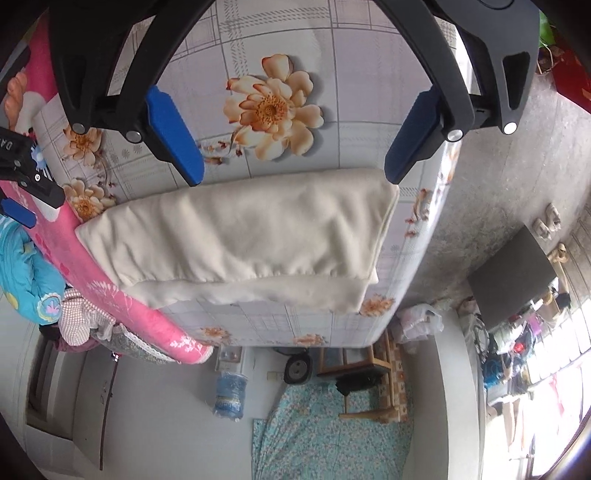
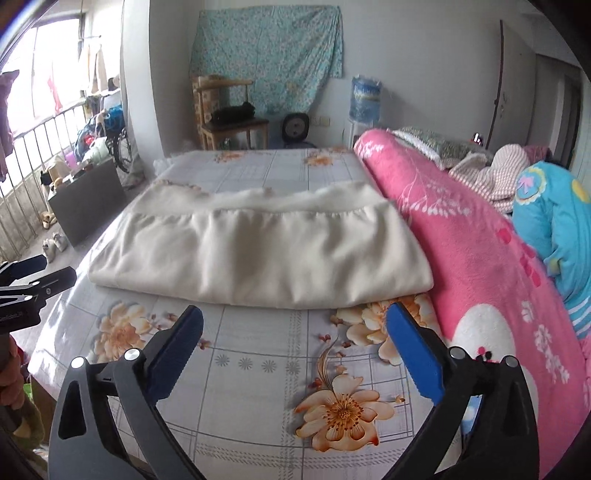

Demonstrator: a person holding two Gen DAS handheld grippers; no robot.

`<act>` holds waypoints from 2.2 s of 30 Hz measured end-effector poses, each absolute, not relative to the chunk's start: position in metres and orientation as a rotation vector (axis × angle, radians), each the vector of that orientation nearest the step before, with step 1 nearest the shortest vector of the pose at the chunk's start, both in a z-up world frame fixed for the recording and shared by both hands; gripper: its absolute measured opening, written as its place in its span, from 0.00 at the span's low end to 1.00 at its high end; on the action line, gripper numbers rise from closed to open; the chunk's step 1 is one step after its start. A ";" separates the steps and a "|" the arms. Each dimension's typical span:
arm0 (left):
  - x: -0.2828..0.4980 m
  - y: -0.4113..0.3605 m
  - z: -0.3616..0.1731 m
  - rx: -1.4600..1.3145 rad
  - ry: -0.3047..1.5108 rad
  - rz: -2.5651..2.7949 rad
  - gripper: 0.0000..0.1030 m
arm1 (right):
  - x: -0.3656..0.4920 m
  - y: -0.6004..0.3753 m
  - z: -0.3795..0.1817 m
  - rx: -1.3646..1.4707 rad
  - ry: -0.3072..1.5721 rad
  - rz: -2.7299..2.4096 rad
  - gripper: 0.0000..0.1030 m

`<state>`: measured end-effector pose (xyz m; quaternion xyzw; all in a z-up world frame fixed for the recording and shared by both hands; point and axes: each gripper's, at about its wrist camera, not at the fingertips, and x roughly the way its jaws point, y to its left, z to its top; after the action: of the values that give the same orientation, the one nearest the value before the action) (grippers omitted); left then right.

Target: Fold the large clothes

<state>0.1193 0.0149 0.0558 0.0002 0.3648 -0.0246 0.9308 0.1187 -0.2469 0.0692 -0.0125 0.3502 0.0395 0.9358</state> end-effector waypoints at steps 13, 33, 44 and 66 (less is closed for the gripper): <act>0.129 -0.009 0.065 0.002 0.803 0.075 0.92 | 0.110 -0.236 0.090 0.054 0.705 0.056 0.94; 0.131 -0.029 0.039 0.032 0.918 0.082 0.92 | 0.125 -0.219 0.066 0.027 0.824 0.059 0.94; 0.130 -0.032 0.038 0.039 0.923 0.079 0.92 | 0.126 -0.219 0.064 0.026 0.838 0.062 0.94; 0.130 -0.032 0.042 0.018 0.924 0.058 0.92 | 0.126 -0.220 0.068 0.024 0.832 0.055 0.94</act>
<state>0.1298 -0.0318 0.0418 0.0088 0.4459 0.0280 0.8946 0.1260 -0.2202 0.0679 0.0118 0.4039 0.0268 0.9143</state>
